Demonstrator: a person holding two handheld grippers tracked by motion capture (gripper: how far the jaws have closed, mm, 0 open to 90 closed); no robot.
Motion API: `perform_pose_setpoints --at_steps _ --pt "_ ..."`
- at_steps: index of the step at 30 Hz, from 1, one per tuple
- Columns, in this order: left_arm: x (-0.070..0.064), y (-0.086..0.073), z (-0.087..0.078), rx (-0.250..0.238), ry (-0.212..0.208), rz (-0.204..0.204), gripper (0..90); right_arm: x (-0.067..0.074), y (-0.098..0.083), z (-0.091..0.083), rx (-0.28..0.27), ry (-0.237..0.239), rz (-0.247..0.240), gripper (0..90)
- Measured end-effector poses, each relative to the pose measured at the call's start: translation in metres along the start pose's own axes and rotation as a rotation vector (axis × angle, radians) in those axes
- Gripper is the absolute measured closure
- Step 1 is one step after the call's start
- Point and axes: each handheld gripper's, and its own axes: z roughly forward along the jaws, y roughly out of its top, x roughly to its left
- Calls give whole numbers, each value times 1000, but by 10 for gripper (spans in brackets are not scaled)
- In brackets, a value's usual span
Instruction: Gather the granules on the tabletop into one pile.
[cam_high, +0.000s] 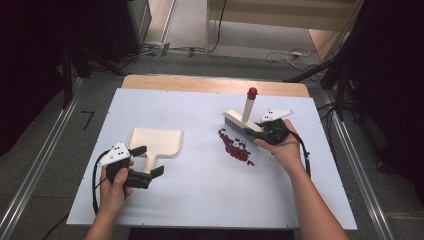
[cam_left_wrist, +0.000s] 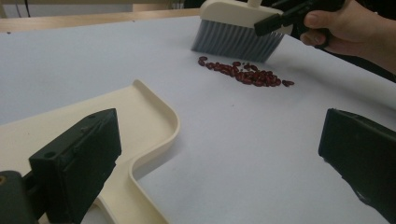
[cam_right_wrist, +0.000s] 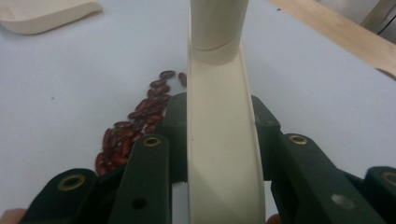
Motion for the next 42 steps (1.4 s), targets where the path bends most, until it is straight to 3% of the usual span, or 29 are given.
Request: perform_pose_setpoints --at_steps 14,22,29,32,34,36,42 --pt "-2 0 1 4 -1 2 0 37 -15 -21 4 13 -7 652" --pt "-2 1 1 4 -1 5 0 46 -18 -30 4 -20 -5 653" --pt "-3 0 2 8 1 6 0 39 -2 -37 -66 -82 91 652" --pt "-3 0 2 8 -1 8 0 40 13 -30 -57 -87 26 653" --pt "-3 0 2 6 -4 5 0 34 19 -21 -54 -63 -25 653" --pt "-3 1 1 5 -3 8 0 24 23 -10 -50 -33 -38 653" --pt "-1 0 0 -2 -1 -1 0 6 22 13 -44 -53 -97 652"
